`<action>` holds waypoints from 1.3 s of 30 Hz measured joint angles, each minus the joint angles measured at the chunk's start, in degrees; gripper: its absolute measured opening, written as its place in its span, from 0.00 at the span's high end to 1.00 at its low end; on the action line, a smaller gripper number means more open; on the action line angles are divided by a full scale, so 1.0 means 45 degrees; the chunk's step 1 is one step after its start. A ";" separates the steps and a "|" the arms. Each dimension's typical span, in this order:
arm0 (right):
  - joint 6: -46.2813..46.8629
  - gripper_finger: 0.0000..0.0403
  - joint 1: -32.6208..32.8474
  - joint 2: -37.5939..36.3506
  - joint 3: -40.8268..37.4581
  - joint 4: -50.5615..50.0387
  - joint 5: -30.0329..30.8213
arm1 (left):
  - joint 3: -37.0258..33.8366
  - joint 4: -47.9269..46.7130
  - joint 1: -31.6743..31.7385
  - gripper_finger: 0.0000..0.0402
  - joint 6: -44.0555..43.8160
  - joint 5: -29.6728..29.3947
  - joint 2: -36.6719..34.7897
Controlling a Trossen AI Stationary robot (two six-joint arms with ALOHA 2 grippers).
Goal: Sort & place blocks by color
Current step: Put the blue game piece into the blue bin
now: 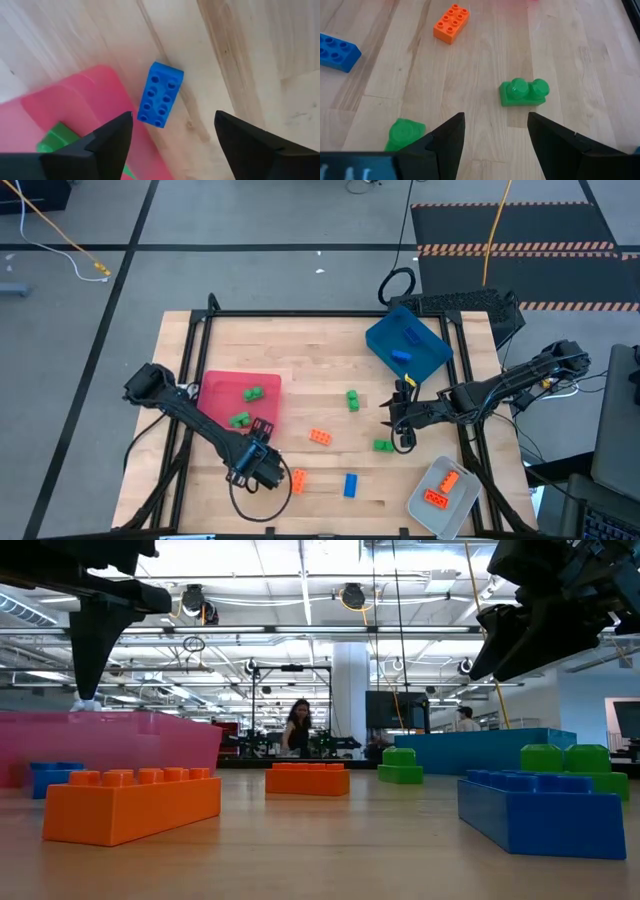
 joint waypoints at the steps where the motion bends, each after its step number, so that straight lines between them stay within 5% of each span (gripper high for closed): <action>1: 0.0000 0.48 -0.0002 0.0000 0.0000 -0.0038 -0.0002 | 0.0000 0.0000 0.0000 0.31 0.0182 -0.0023 0.0000; 39: 0.0243 0.48 0.0002 0.0005 0.0000 0.0042 -0.0010 | -0.0005 0.0783 0.0039 0.39 0.1617 -0.0164 0.2239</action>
